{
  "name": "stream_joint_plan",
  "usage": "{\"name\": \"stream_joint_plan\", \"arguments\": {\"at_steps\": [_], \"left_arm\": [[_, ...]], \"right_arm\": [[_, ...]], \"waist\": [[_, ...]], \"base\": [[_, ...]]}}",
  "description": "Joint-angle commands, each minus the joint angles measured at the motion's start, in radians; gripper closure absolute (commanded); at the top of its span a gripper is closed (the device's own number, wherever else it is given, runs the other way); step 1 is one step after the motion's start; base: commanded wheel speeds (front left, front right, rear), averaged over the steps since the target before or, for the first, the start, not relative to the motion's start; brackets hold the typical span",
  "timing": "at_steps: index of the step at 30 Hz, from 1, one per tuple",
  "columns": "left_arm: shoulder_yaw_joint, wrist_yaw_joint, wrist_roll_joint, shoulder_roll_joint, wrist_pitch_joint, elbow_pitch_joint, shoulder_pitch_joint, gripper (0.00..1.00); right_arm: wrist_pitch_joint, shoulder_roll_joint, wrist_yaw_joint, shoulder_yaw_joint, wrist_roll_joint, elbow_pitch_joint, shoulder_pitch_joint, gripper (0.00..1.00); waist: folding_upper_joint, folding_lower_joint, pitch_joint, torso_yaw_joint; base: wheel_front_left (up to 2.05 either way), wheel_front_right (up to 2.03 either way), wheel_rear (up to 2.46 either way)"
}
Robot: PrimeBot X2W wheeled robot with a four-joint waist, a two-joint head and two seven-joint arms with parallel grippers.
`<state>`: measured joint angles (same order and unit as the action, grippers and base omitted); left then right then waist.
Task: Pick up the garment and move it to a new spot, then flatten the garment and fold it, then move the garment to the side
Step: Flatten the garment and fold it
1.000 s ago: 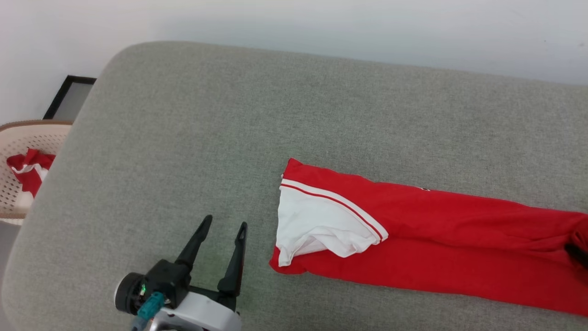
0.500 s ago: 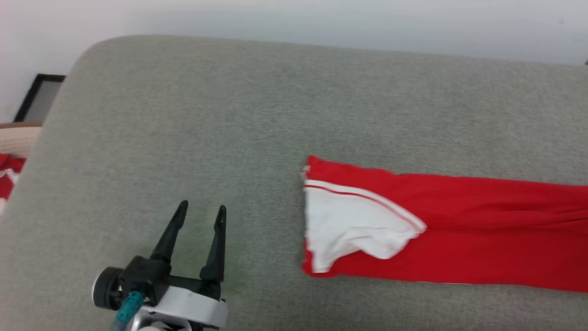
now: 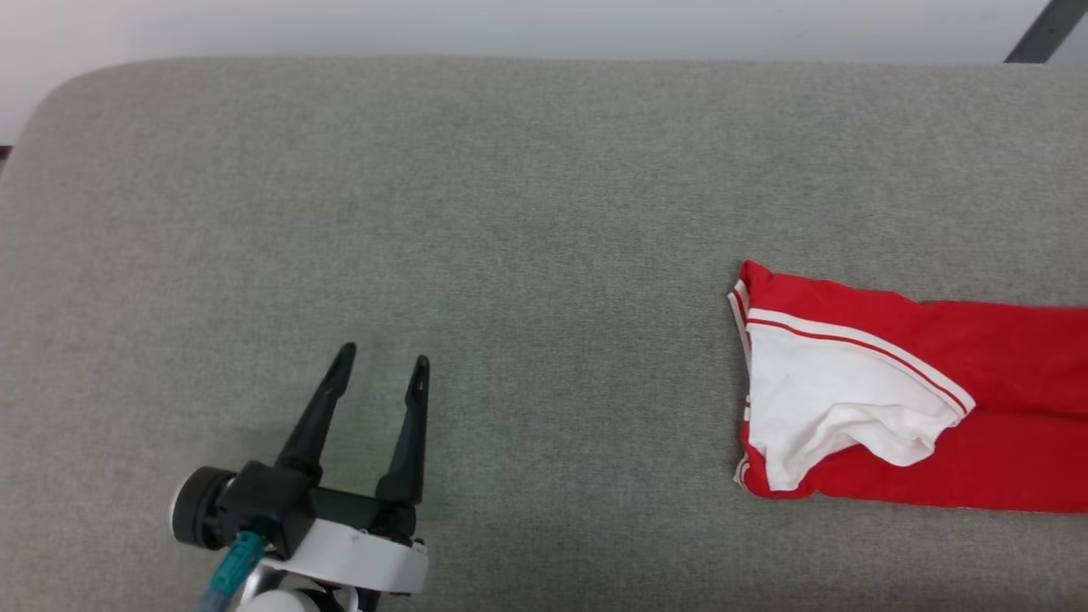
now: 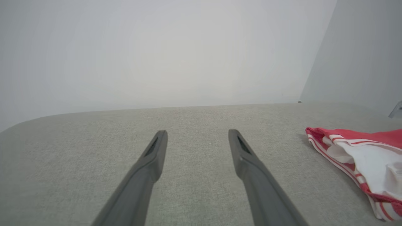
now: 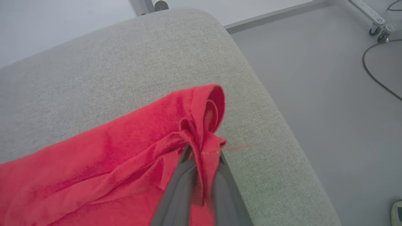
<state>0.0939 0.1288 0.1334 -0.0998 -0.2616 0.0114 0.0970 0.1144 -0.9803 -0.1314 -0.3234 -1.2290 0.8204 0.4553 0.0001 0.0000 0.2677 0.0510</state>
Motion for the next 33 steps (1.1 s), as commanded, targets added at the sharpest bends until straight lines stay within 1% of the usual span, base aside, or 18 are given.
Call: {"name": "stream_joint_plan", "arguments": {"at_steps": [1, 7, 12, 15, 20, 25, 28, 30, 33], "left_arm": [[0.003, 0.002, 0.008, 0.001, -0.004, 0.000, 0.007, 0.00], [0.008, 0.002, 0.004, 0.002, -0.004, 0.005, -0.021, 0.00], [0.010, 0.002, 0.013, 0.003, -0.004, 0.003, -0.042, 0.00], [0.016, 0.002, 0.023, 0.004, -0.004, 0.009, -0.056, 0.00], [0.017, 0.002, 0.035, 0.014, -0.004, 0.015, -0.067, 0.00], [0.021, 0.002, 0.041, 0.023, -0.004, 0.013, -0.059, 0.00], [0.023, 0.002, 0.042, 0.030, -0.004, 0.019, -0.053, 0.00], [0.028, 0.002, 0.043, 0.034, -0.004, 0.021, -0.046, 0.00], [0.034, 0.002, 0.049, 0.038, -0.004, 0.031, -0.040, 0.00]], "right_arm": [[-0.001, 0.007, 0.002, -0.002, 0.008, -0.016, 0.003, 1.00], [0.008, 0.024, 0.002, -0.055, 0.032, -0.200, -0.048, 1.00], [0.049, 0.044, 0.001, -0.106, 0.068, -0.421, -0.093, 1.00], [0.084, 0.075, 0.002, -0.130, 0.105, -0.537, -0.097, 1.00], [0.159, 0.173, 0.001, -0.159, 0.180, -0.675, -0.062, 1.00], [0.239, 0.283, 0.001, -0.191, 0.277, -0.721, 0.000, 1.00], [0.272, 0.342, 0.001, -0.219, 0.353, -0.707, 0.040, 1.00], [0.291, 0.389, 0.001, -0.232, 0.369, -0.690, 0.055, 1.00], [0.312, 0.424, 0.002, -0.253, 0.403, -0.646, 0.081, 1.00]], "waist": [[-0.0001, 0.0000, -0.004, -0.010], [-0.0001, 0.0000, -0.041, -0.014], [-0.0001, 0.0000, -0.071, -0.004], [-0.0001, 0.0000, -0.087, 0.007], [-0.0001, 0.0000, -0.091, 0.030], [-0.0001, 0.0000, -0.072, 0.057], [-0.0001, 0.0000, -0.060, 0.072], [-0.0001, 0.0000, -0.052, 0.081], [-0.0001, 0.0000, -0.042, 0.093]], "base": [[0.00, 0.00, 0.00], [0.00, 0.00, 0.00], [0.00, 0.00, 0.00], [0.00, 0.00, 0.00], [0.00, 0.00, 0.00], [0.00, 0.00, 0.00], [0.00, 0.00, 0.00], [0.00, 0.00, 0.00], [0.00, 0.00, 0.00]]}}
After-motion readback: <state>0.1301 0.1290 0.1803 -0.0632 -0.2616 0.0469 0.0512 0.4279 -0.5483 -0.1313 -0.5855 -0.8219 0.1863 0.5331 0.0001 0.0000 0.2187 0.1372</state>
